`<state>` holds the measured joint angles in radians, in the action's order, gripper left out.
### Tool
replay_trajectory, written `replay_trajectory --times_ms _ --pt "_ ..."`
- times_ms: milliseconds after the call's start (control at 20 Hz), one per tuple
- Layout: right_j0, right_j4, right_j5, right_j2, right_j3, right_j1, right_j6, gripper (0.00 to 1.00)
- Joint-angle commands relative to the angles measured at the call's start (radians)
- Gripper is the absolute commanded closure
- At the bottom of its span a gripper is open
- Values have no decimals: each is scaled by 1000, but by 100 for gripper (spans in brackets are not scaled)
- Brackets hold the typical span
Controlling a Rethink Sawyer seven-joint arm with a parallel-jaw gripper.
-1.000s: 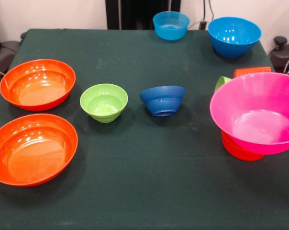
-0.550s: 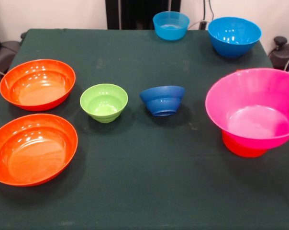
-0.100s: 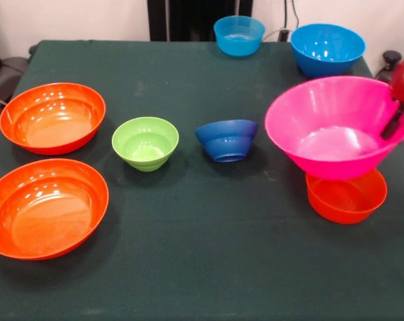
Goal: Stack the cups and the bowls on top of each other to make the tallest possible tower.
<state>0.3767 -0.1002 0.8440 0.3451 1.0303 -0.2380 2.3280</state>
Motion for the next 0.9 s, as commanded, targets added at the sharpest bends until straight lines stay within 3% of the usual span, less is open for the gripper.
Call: replay_trajectory --times_ms 50,650,900 --pt "-28 -2 -36 -121 177 -52 36 100" --pt "-24 -11 -13 -114 163 -43 67 100" --pt "-11 -8 13 -93 44 11 95 100"
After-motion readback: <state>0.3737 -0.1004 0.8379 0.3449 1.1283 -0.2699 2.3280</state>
